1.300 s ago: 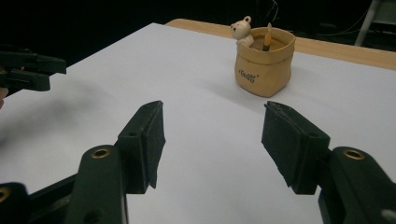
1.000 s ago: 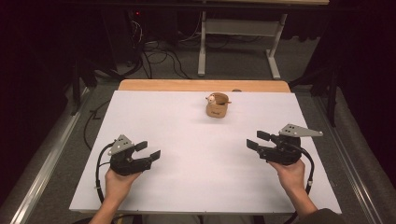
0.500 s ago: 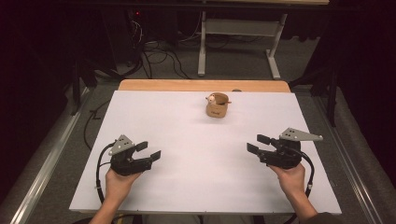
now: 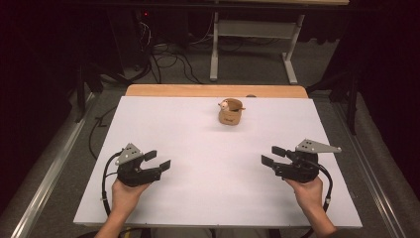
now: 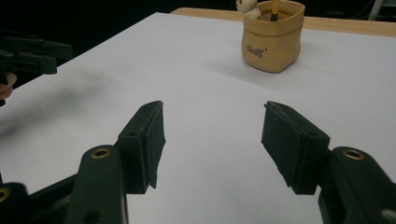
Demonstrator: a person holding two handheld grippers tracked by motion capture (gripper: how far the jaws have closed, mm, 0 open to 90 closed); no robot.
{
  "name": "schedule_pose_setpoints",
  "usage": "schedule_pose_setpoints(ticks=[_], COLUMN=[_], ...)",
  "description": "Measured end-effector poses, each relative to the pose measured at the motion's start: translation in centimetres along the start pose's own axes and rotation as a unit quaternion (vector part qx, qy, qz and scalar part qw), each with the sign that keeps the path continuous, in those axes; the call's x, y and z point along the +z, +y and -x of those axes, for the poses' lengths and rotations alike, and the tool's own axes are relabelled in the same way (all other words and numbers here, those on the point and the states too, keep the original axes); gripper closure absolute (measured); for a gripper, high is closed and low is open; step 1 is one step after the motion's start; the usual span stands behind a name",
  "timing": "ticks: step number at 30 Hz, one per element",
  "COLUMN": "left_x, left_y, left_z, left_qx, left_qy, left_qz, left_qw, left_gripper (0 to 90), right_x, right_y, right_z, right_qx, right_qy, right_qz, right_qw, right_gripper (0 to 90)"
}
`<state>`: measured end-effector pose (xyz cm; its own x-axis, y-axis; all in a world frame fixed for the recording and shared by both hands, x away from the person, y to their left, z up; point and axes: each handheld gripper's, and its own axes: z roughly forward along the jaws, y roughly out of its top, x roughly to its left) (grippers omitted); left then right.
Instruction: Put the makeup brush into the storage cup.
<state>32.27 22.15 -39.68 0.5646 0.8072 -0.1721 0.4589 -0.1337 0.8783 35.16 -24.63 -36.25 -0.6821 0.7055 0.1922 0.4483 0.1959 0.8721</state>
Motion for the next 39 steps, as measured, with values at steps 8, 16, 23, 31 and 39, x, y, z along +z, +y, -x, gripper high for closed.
schedule_pose_setpoints(ticks=[8, 16, 23, 31, 39], left_x=[0.0, 0.0, 0.0, 0.0, 0.0], left_y=[0.0, 0.0, 0.0, 0.0, 0.0], left_z=[0.0, 0.0, -0.1, 0.0, 0.0], left_qx=[0.000, 0.000, 0.000, 0.000, 0.001], left_qy=[0.000, 0.000, 0.000, 0.000, 0.000], left_qz=[-0.002, -0.002, -0.002, -0.002, -0.002], left_qw=[1.0000, 1.0000, 1.0000, 1.0000, 1.0000], left_gripper=[32.9, 32.9, 32.9, 32.9, 32.9], right_x=[0.0, 0.0, 0.0, 0.0, 0.2], right_y=[-0.7, -1.3, -1.7, -2.2, -2.7], right_z=[0.1, 0.3, 0.4, 0.7, 1.0], right_qx=[0.005, 0.012, 0.016, 0.019, 0.023], right_qy=[-0.005, -0.008, -0.013, -0.023, -0.031], right_qz=[0.002, 0.001, 0.003, 0.007, 0.006], right_qw=[1.0000, 0.9999, 0.9998, 0.9995, 0.9992], right_gripper=[41.3, 41.3, 41.3, 41.4, 41.4])
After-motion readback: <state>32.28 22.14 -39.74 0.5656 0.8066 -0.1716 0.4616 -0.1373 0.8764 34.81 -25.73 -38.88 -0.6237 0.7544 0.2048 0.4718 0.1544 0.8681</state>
